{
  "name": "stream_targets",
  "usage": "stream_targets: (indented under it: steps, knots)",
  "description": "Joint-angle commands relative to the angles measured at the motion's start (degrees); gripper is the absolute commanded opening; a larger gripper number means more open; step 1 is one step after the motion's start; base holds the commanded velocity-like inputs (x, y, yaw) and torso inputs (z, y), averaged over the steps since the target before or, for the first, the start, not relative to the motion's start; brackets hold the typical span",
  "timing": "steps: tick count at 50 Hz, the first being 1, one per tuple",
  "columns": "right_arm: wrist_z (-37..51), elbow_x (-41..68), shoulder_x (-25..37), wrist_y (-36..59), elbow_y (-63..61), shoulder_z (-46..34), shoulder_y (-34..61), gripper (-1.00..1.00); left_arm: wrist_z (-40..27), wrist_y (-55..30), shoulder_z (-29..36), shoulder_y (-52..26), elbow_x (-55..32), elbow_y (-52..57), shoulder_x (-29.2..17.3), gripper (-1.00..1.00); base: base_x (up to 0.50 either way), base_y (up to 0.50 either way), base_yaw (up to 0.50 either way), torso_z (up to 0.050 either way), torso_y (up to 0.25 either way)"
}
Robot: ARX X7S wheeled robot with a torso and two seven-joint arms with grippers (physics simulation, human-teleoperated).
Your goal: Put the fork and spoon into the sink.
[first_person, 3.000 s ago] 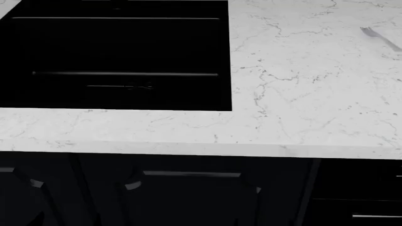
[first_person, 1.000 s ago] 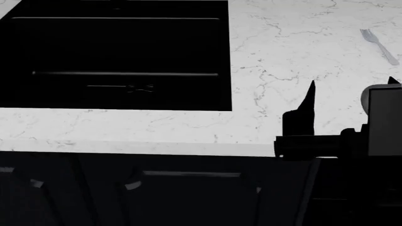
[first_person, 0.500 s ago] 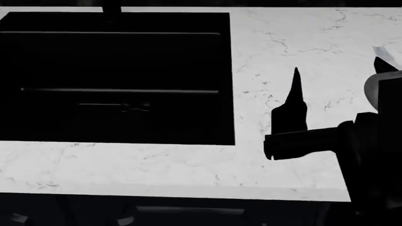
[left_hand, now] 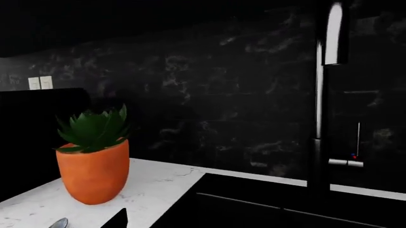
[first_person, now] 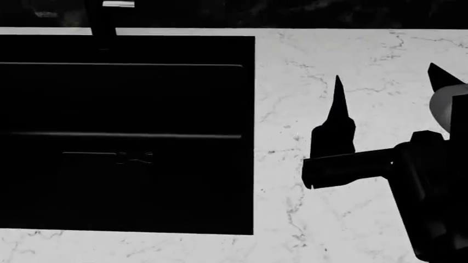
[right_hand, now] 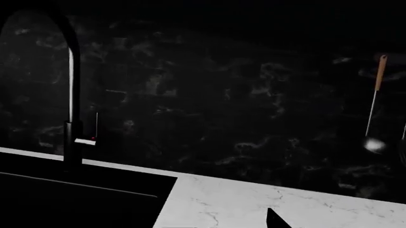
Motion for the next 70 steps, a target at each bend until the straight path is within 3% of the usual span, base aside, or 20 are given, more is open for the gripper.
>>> stream_targets:
  steps: [1, 22, 59, 62, 64, 68, 70]
  knots:
    - [0.1, 1.4, -0.5, 0.9, -0.5, 1.3, 0.5, 1.0, 0.0, -0.2, -0.5, 0.4, -0.3, 0.5, -0.1, 1.0, 0.0, -0.38, 0.0, 0.0, 0.0]
    - [1.1, 4.4, -0.4, 1.5, -1.4, 2.8, 0.0, 1.0, -0.1, -0.7, -1.0, 0.7, -1.0, 1.1, 0.0, 1.0, 0.01, -0.37, 0.0, 0.0, 0.0]
    - [4.6, 8.9, 0.7, 2.6, -0.8, 3.8, 0.2, 1.0, -0.7, -1.4, -1.0, 0.5, -1.5, 1.5, -0.2, 1.0, 0.23, -0.05, 0.0, 0.0, 0.0]
    - [4.8, 13.1, 1.1, 4.4, 1.8, 6.0, 1.2, 1.0, -0.6, -0.9, -1.0, 0.7, -1.5, 1.3, -0.4, 1.0, 0.0, 0.0, 0.0, 0.0, 0.0]
    - [12.5, 24.8, 4.6, 4.5, 7.4, 7.4, 1.7, 1.0, -0.6, -1.0, -1.0, 0.8, -1.6, 1.3, -0.5, 1.0, 0.0, 0.0, 0.0, 0.0, 0.0]
    - [24.9, 37.5, 11.8, 4.3, 15.3, 6.3, 4.4, 1.0, -0.5, -0.5, -1.0, 1.2, -1.5, 0.9, -0.5, 1.0, 0.0, 0.0, 0.0, 0.0, 0.0]
    - [27.0, 41.8, 13.2, 4.0, 18.5, 7.8, 4.6, 1.0, -0.5, -0.2, -1.0, 1.4, -1.6, 0.7, -0.4, 1.0, 0.0, 0.0, 0.0, 0.0, 0.0]
